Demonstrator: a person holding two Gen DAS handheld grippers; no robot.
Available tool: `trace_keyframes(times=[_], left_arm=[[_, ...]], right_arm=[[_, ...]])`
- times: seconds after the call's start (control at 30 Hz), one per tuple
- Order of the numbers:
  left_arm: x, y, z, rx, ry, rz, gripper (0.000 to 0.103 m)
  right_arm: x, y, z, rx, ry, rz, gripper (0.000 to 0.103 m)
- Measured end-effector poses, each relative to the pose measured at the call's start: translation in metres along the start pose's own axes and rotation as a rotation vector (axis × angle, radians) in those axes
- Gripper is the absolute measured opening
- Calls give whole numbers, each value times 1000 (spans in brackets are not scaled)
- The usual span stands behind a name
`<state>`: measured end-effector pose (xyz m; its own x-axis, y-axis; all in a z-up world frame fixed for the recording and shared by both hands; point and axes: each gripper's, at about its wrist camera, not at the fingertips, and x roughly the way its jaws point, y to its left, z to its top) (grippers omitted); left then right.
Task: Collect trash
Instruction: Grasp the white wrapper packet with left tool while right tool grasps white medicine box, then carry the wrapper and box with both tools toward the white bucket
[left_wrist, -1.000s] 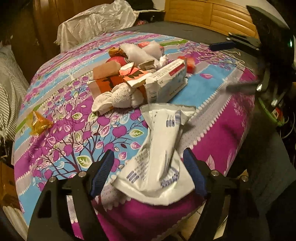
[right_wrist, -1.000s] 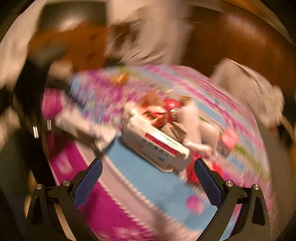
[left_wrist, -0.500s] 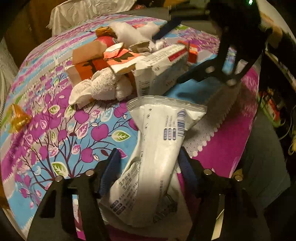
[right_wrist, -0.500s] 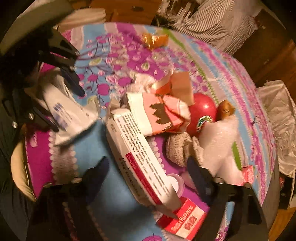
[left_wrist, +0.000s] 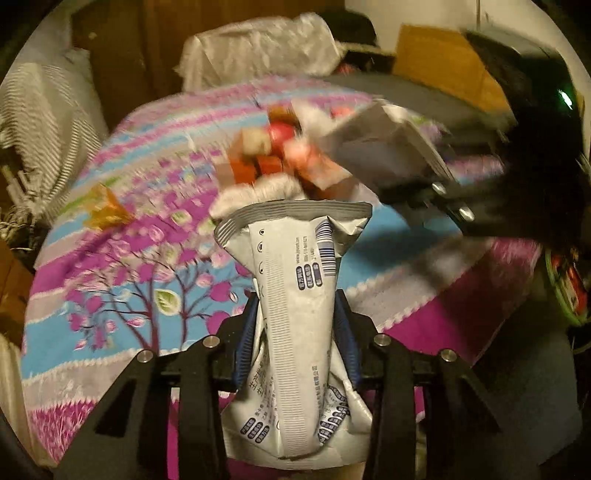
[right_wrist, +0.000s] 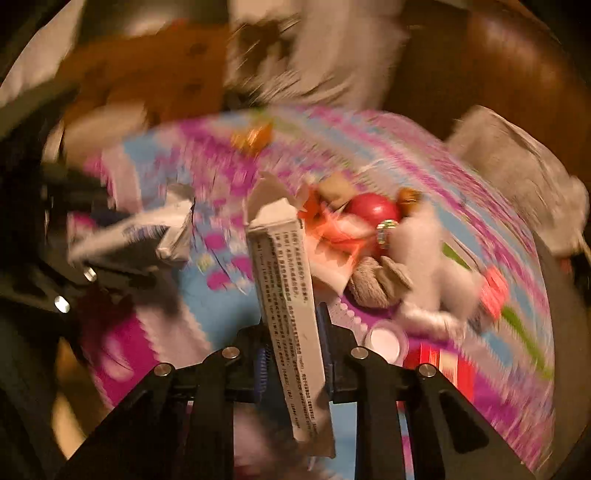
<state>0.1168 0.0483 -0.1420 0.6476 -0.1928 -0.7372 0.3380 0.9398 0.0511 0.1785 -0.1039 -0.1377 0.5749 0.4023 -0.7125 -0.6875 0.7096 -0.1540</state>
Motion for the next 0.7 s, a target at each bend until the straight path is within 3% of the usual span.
trace_keyframes(times=[0.1, 0.23, 0.43, 0.7], left_arm=[[-23, -1, 5, -51, -90, 70, 38], [-46, -7, 26, -138, -212, 160, 38], [-58, -29, 53, -206, -304, 252, 38], [-69, -47, 63, -215, -360, 309, 38]], right_arm=[[-36, 2, -12, 163, -117, -71, 23], [-79, 0, -22, 334, -242, -234, 23], [-124, 3, -27, 429, -356, -451, 24], [-147, -1, -38, 480, -385, -514, 24]])
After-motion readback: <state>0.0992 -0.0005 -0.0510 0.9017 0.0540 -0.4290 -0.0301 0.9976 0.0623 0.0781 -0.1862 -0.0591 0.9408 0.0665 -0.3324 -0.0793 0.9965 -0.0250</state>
